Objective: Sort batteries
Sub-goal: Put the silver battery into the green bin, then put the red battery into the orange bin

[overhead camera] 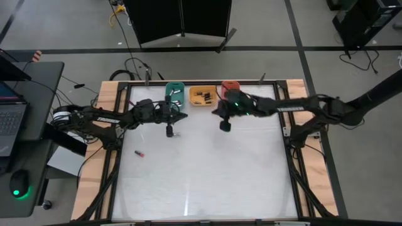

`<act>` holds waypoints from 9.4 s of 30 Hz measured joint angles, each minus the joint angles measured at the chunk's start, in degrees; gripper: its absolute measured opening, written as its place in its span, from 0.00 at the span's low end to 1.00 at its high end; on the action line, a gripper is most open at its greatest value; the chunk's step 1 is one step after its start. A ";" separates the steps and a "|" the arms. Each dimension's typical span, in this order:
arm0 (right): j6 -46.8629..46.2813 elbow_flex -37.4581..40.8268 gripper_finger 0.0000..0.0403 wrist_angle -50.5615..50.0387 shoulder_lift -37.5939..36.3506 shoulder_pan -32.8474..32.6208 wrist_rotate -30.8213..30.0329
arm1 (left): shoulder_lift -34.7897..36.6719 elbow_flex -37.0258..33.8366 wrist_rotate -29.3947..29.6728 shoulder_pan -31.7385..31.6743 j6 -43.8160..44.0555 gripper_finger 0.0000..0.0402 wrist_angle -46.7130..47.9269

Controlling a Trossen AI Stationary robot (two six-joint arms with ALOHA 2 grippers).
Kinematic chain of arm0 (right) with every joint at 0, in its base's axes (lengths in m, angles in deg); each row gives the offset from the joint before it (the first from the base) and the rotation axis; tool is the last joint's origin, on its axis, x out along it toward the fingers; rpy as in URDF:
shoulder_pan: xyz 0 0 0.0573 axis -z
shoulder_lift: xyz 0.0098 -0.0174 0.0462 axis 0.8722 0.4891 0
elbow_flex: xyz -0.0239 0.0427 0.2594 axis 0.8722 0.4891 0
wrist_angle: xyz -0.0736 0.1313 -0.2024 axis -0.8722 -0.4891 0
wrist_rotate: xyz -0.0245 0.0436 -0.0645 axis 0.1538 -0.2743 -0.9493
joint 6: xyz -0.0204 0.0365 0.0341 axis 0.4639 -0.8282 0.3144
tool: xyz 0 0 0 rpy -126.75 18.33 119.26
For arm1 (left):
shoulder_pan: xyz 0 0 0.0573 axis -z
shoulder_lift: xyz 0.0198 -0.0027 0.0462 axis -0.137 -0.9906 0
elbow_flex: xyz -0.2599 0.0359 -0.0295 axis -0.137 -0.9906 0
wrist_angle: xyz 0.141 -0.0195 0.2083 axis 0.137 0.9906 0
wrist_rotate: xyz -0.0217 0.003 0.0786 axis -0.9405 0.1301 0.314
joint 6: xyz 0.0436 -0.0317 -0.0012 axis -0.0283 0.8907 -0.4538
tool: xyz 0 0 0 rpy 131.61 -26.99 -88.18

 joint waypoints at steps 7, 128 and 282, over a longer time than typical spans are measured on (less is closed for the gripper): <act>-3.08 11.09 0.02 11.79 -6.41 -5.25 -0.87 | 0.00 6.64 1.78 3.80 0.04 0.03 14.77; -7.15 30.62 0.02 34.14 -8.10 -9.37 -6.73 | -26.67 45.79 21.50 -17.60 7.06 0.11 82.62; -5.15 25.88 0.02 60.52 11.29 -12.81 -0.47 | 5.40 8.05 10.33 43.73 40.10 0.11 91.88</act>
